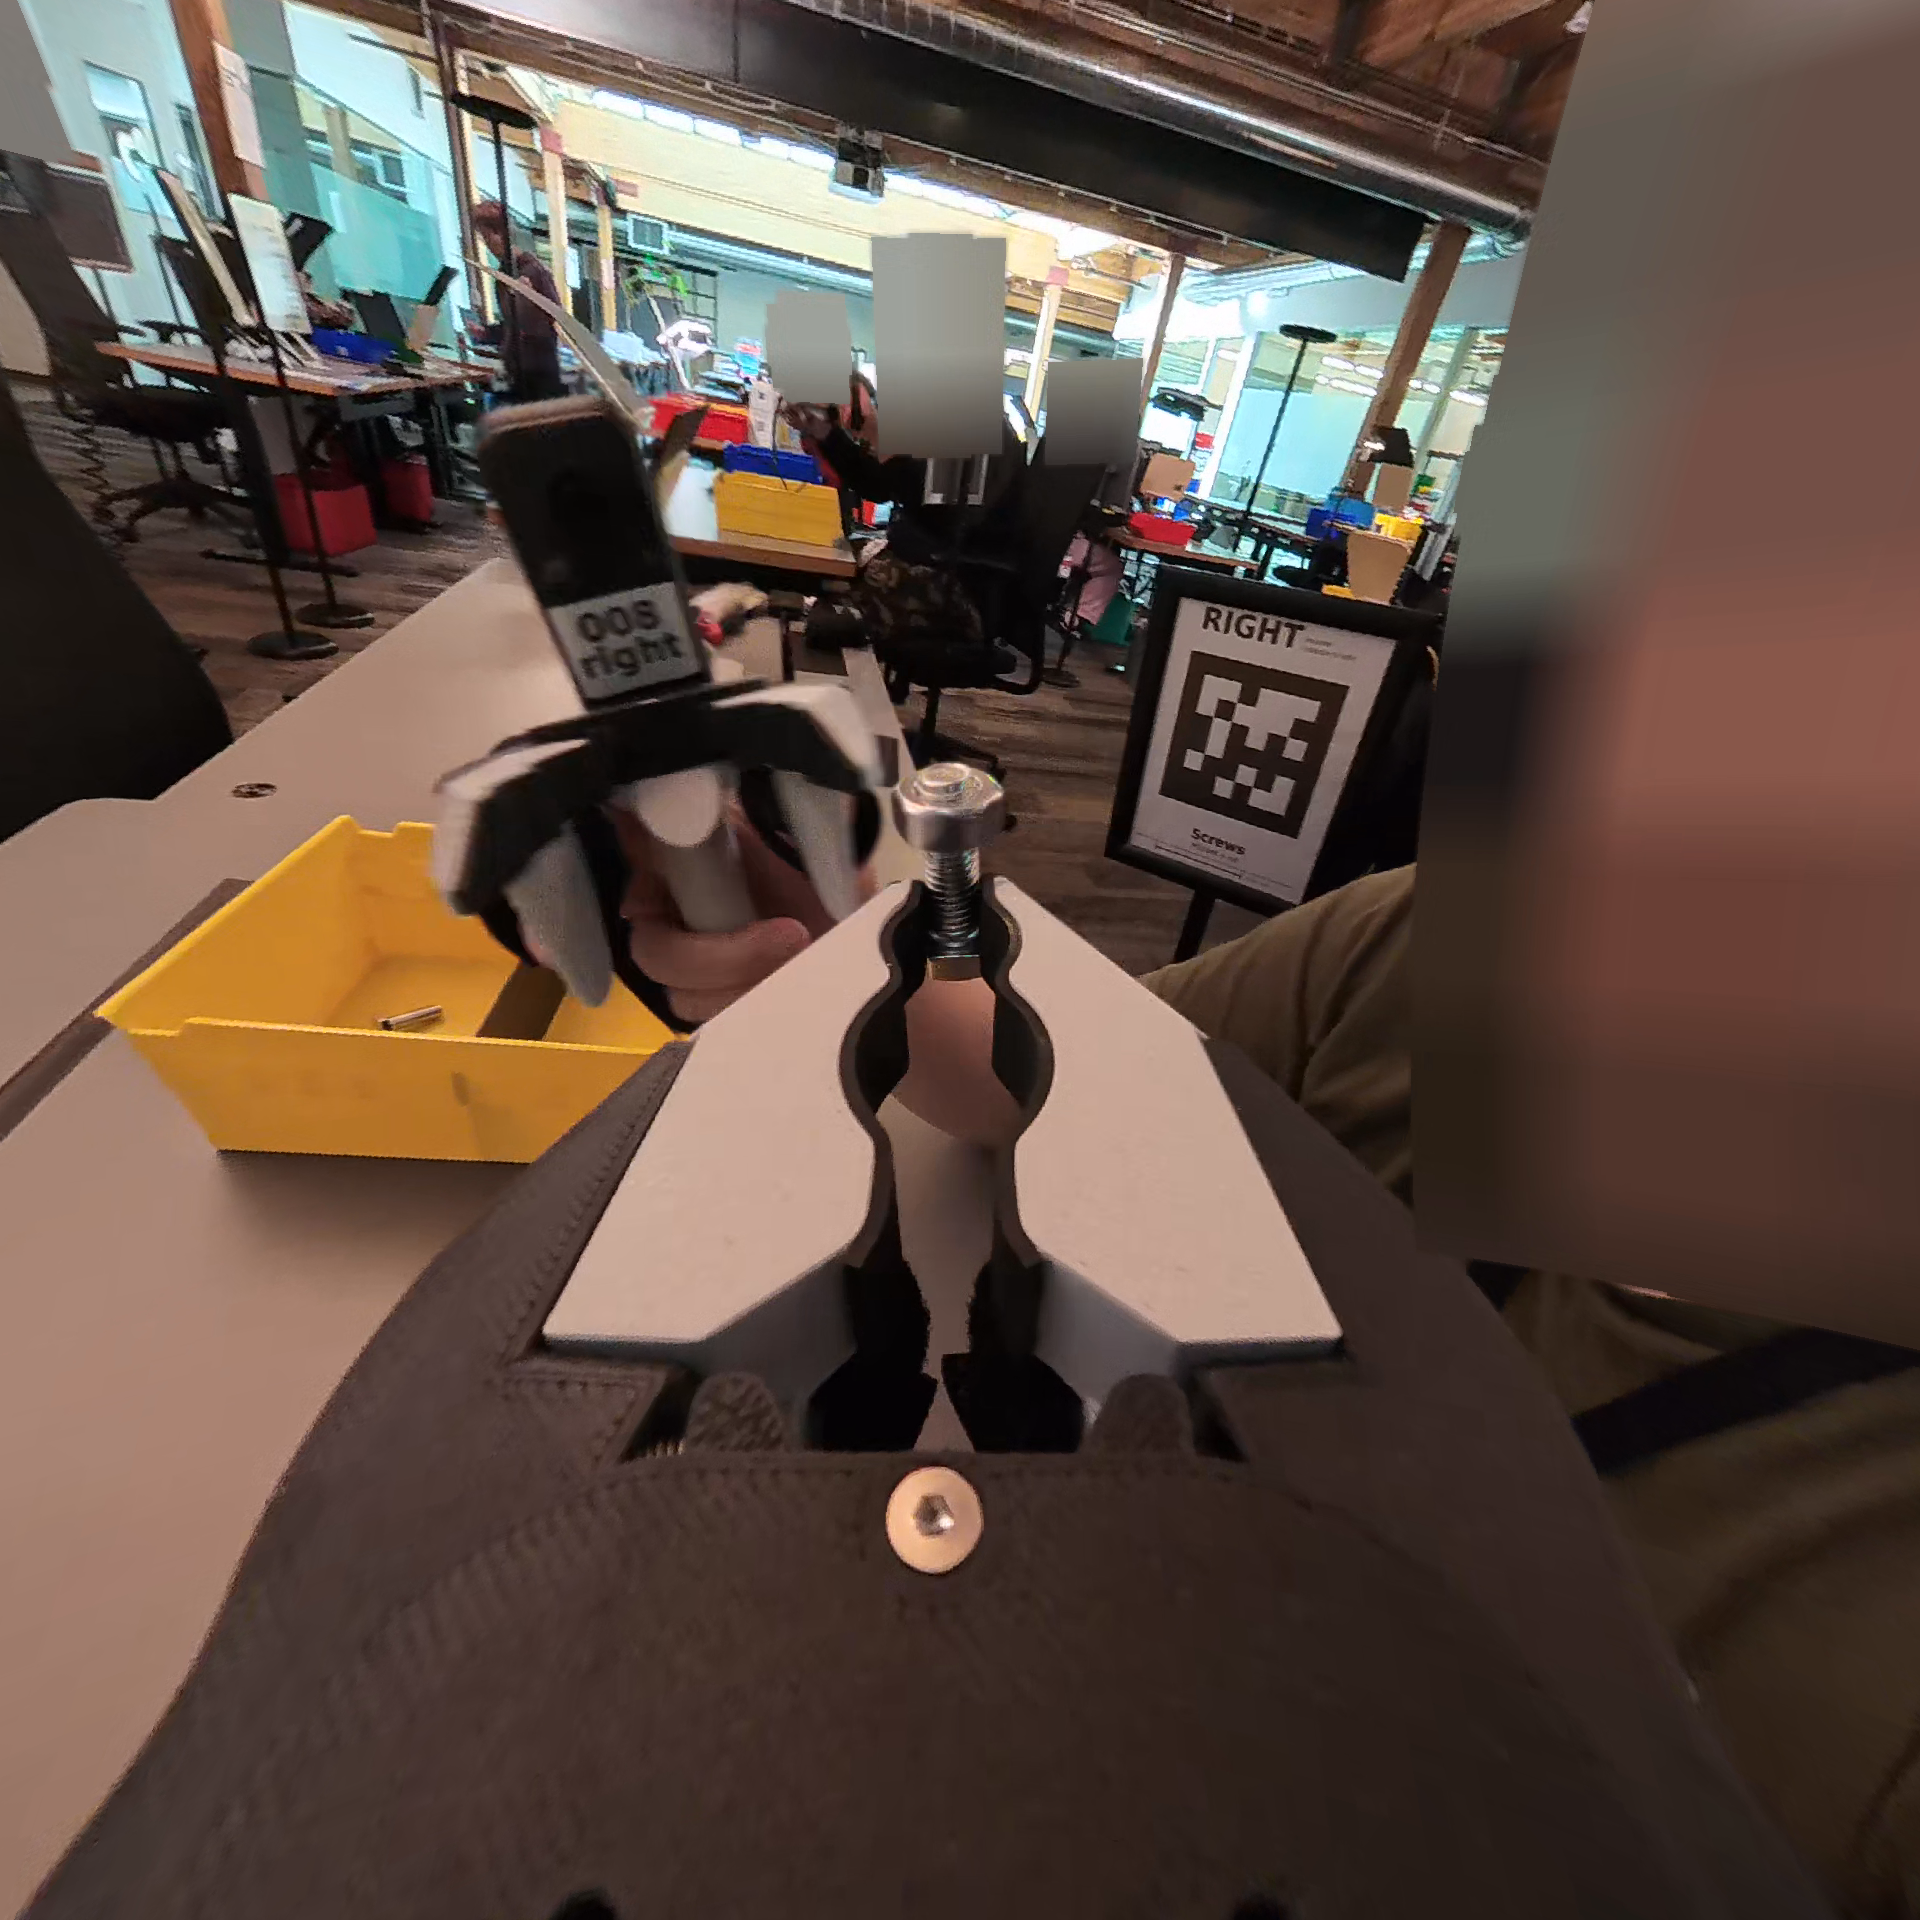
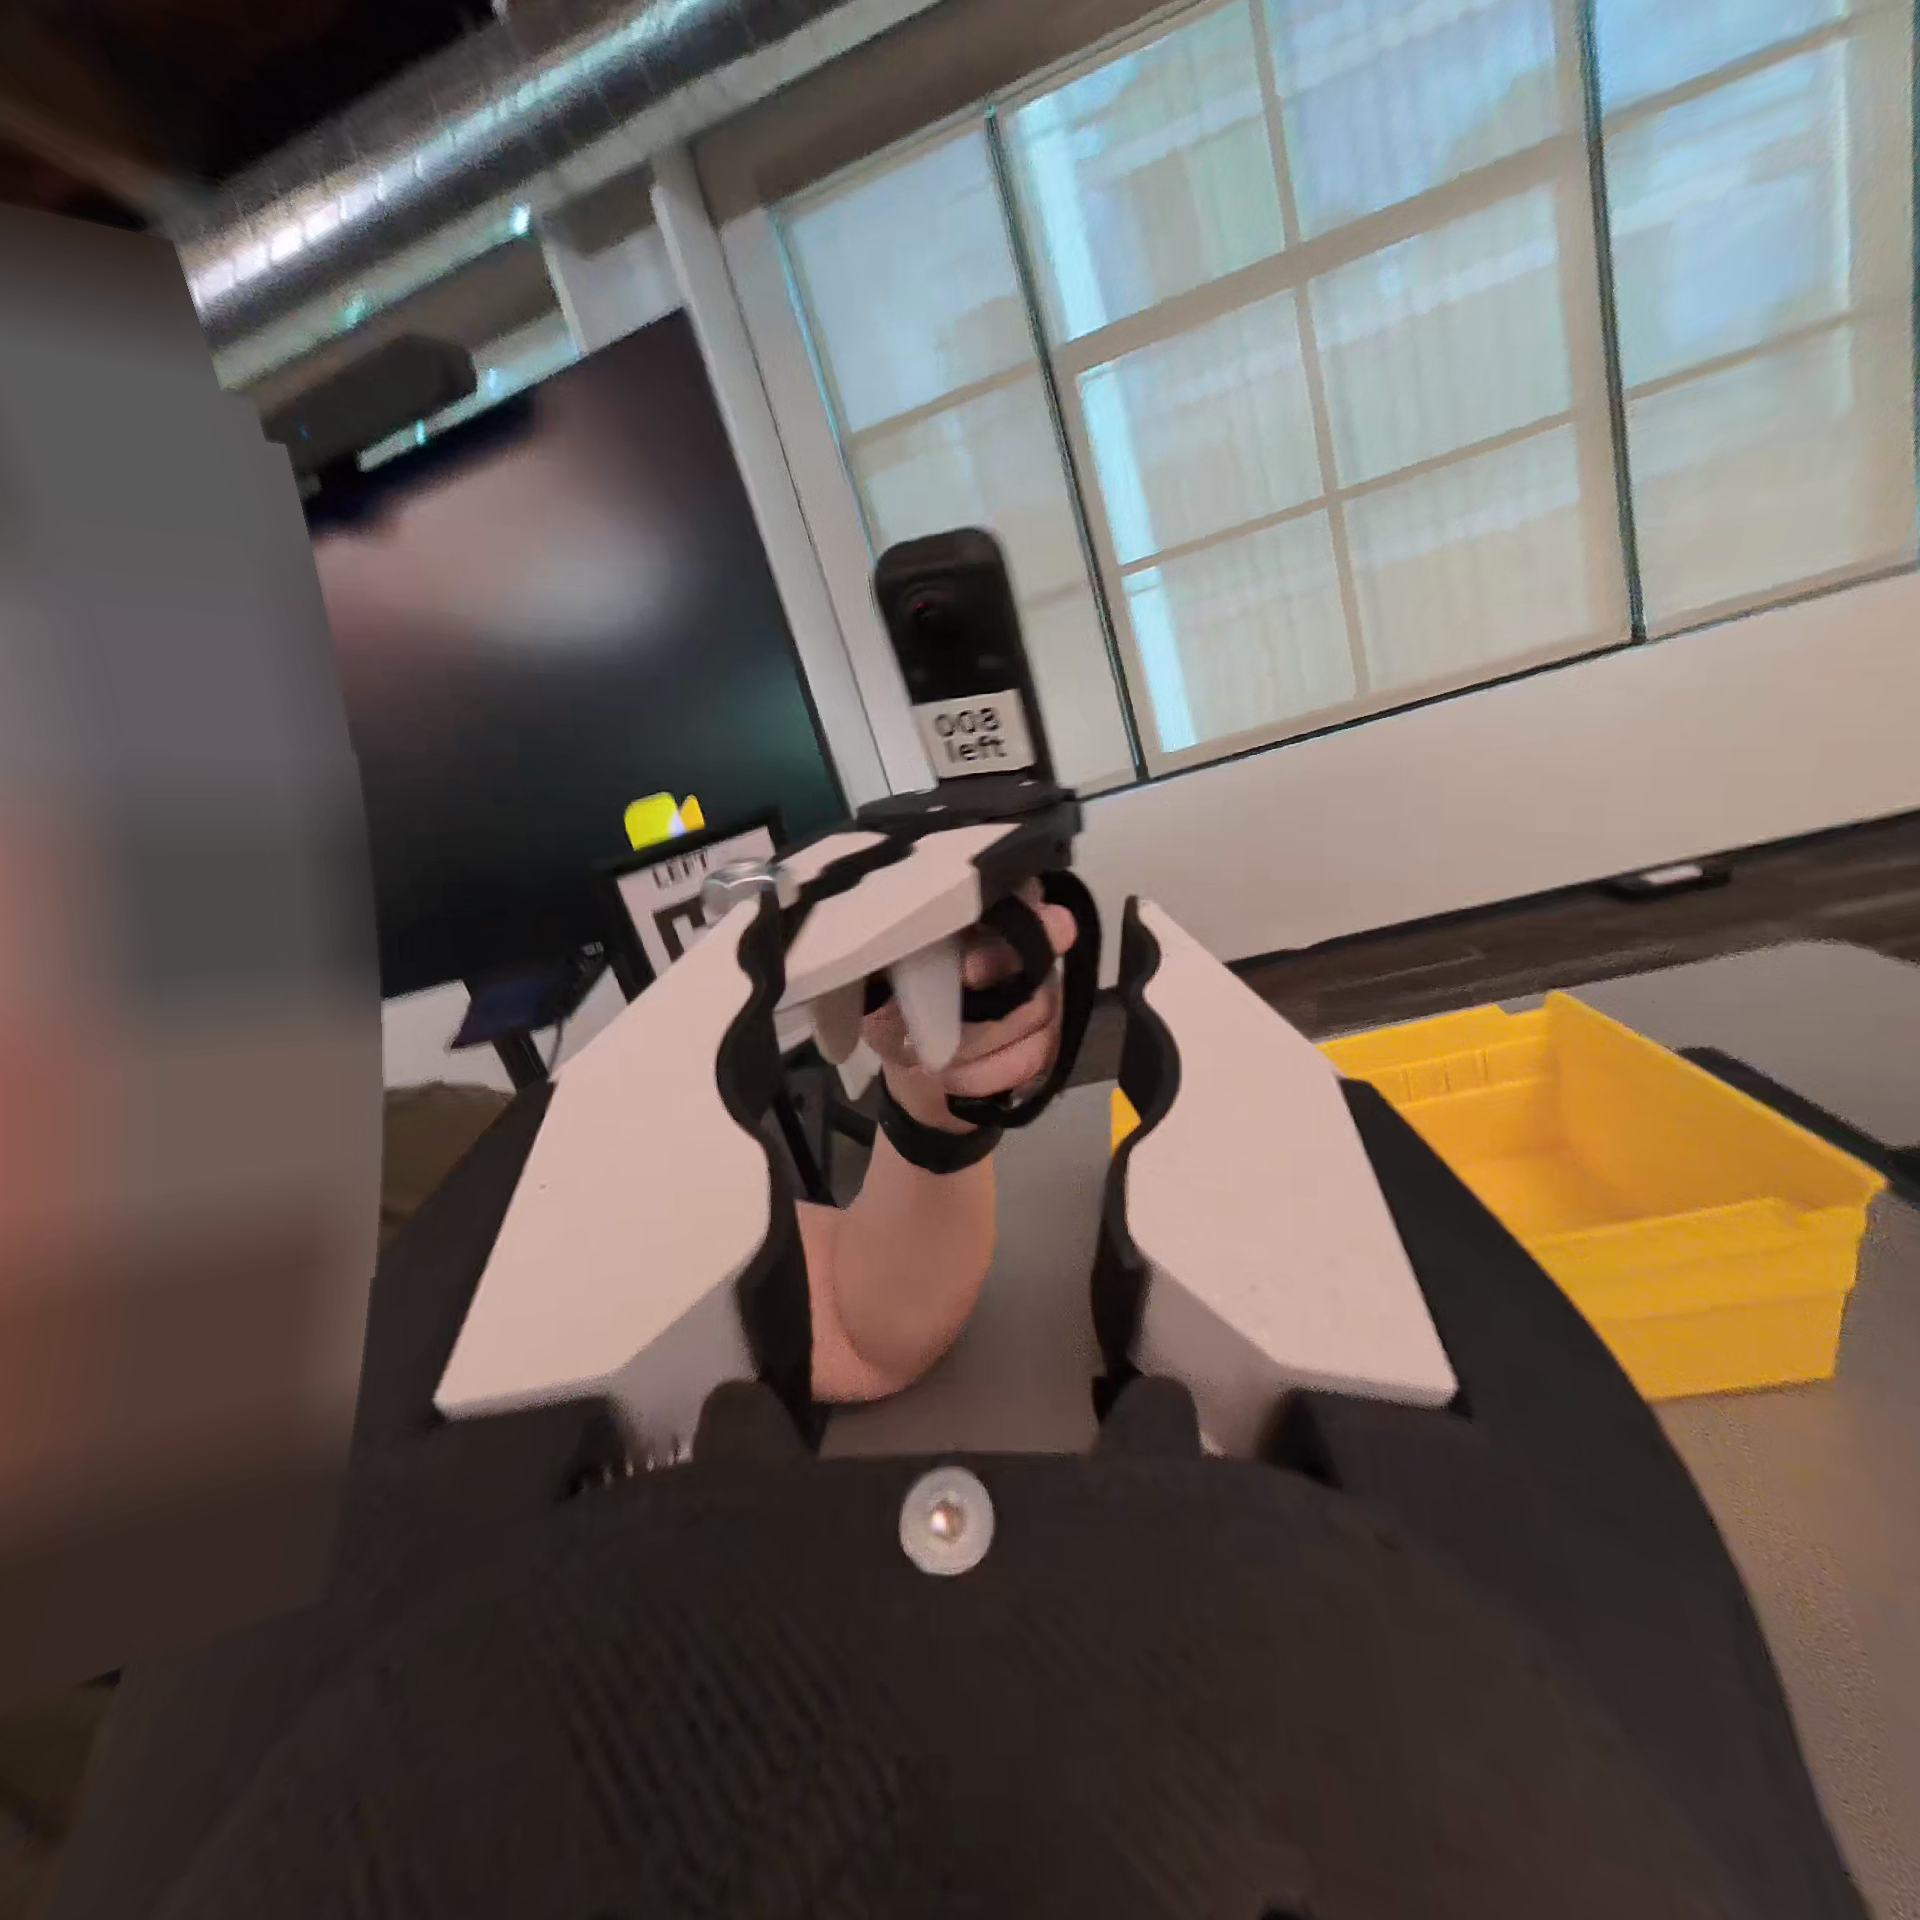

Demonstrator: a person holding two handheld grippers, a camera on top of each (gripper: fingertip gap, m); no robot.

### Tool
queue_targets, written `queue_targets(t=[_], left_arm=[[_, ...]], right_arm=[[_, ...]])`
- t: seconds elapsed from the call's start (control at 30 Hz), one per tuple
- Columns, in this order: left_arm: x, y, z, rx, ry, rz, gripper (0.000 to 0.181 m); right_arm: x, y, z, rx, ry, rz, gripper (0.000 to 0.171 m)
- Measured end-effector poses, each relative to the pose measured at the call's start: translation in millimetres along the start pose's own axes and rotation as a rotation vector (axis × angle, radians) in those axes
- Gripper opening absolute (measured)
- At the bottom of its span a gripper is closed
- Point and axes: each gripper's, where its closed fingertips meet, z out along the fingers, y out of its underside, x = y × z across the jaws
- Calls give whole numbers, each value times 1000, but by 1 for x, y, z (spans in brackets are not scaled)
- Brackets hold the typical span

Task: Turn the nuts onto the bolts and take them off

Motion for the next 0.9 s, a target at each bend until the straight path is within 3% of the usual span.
queue_targets(t=[0.03, 0.2, 0.27, 0.33, 0.43, 0.6, 0.9], left_arm=[[1, 0, -1, -4, 7, -5, 7], [-11, 6, 2, -25, -33, -20, 7], [-7, 7, 6, -30, 2, -24, 7], [-6, 6, 6, -27, 3, -20, 7], [-1, 0, 1, 8, 49, -31, 7], [-11, 3, 2, -16, -4, -21, 7], [0, -5, 1, 8, 36, -13, 7]], right_arm=[[5, -2, -4, 12, 2, 25, 64], [-32, 9, 13, -62, -61, -107, 70], [-25, 8, 15, -47, -11, -118, 63], [-10, 4, 5, -36, 0, -77, 71], [12, -8, -14, 14, 57, -3, 67], [-28, -2, 8, -14, -12, -119, 66], [-1, -8, -10, 16, 6, -1, 62]])
